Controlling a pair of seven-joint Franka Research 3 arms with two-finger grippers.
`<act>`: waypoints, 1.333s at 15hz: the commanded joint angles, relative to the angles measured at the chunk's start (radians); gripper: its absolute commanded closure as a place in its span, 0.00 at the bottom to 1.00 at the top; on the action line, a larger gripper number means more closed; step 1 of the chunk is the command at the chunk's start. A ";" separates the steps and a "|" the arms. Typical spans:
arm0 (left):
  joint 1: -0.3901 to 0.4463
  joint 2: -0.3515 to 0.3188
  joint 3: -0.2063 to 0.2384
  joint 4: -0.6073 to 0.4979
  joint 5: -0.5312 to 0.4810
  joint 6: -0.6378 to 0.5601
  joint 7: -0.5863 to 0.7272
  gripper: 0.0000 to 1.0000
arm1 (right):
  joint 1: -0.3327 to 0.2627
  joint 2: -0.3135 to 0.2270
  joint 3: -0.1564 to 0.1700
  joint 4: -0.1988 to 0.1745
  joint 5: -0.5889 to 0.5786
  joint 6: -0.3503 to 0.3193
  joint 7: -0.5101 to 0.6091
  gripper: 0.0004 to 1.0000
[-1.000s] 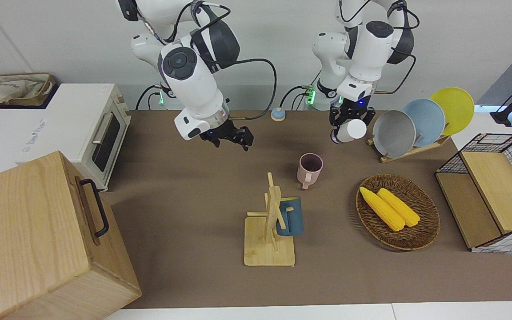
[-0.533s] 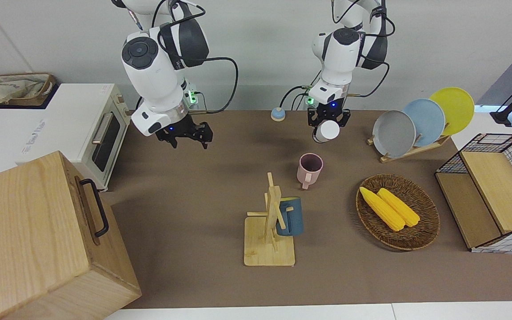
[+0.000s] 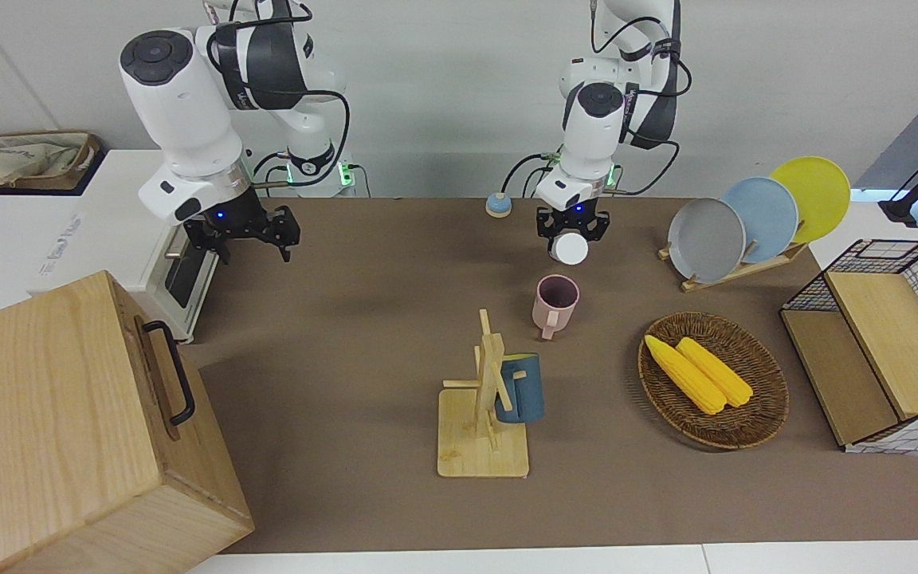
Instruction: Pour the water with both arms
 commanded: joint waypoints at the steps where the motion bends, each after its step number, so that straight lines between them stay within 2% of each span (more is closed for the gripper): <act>1: -0.005 0.069 0.009 0.094 0.007 -0.017 -0.002 1.00 | -0.048 -0.076 0.018 -0.047 -0.040 0.005 -0.078 0.01; 4: -0.002 0.115 0.014 0.155 0.008 -0.086 0.004 1.00 | -0.105 -0.110 0.018 -0.044 -0.038 -0.026 -0.169 0.01; 7: 0.000 0.128 0.020 0.192 0.010 -0.162 0.018 1.00 | -0.131 -0.134 0.018 -0.042 -0.026 -0.058 -0.186 0.01; 12: 0.004 0.131 0.023 0.209 0.010 -0.221 0.052 1.00 | -0.138 -0.151 0.018 -0.021 -0.015 -0.112 -0.210 0.01; 16: 0.004 0.194 0.023 0.307 0.010 -0.365 0.067 1.00 | -0.136 -0.147 0.020 0.002 -0.012 -0.116 -0.166 0.01; 18: 0.006 0.201 0.023 0.315 0.011 -0.369 0.072 1.00 | -0.125 -0.144 0.021 0.039 -0.012 -0.116 -0.166 0.01; 20: 0.006 0.201 0.023 0.318 0.014 -0.378 0.072 1.00 | -0.122 -0.142 0.029 0.042 -0.012 -0.116 -0.167 0.01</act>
